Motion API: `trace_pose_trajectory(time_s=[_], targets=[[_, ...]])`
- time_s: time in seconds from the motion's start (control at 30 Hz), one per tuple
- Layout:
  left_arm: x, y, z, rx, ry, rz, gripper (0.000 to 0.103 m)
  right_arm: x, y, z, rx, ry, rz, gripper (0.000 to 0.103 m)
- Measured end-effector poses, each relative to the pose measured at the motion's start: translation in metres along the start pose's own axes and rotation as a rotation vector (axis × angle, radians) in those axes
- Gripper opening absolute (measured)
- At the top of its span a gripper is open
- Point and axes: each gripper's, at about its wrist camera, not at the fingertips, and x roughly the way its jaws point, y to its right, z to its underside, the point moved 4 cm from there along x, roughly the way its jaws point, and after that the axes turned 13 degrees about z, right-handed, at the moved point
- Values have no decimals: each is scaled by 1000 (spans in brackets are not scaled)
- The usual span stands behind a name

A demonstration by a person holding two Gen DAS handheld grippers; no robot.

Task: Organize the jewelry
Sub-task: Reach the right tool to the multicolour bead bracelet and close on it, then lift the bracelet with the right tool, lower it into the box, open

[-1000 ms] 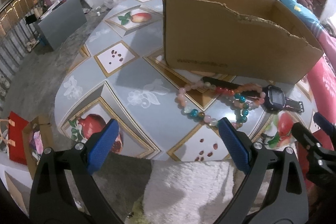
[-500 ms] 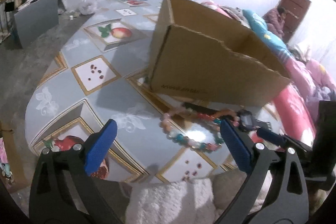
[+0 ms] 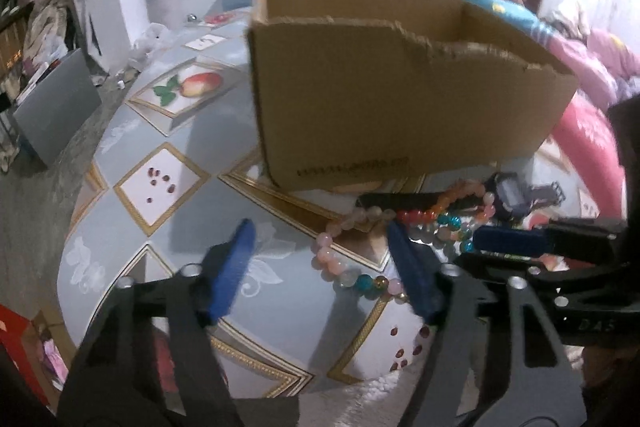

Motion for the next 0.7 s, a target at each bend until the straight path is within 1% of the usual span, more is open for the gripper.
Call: trace_pose_trajectory(time_s=[0.07,0.1,0.13,0.2,0.23,0.27,0.3,0.33,0.4,0.53,0.6,0.7], targets=[[6,2,1,21,-28,-1,44,1,-2,-1,-8,0,7,31],[8,2,1,29,-44,-9,40,2,-4,-2,-17,-1,16,27],[11,2,1,34,-54,-14,39,5,-7,-2,-22,-2,19,25],[16,2,1,39,-82,-16,27,8,-9,-4,-26,-4,25,20],[19,2,3,37,-93,-17,24,9,-9,-5,-26,-6,32,17],[20,2,2,39,-90,-20,21,10,-8,-6,-26,-9,33,13],[21,3,2,43,-94,-15,14,11,-7,-7,-21,-14,25,12],[21,4,2,45,-98,-14,11,11,-6,-8,-15,-19,17,11],[20,5,1,37,-102,-1,8,12,-6,-9,-10,-28,-4,10],[9,4,-3,5,-97,51,8,3,-5,-12,-7,-32,-43,10],[-3,4,-5,-21,-85,90,8,-3,-3,-14,-5,-35,-66,10],[-20,10,-8,-40,-65,126,8,-14,-2,-15,-3,-42,-103,10]])
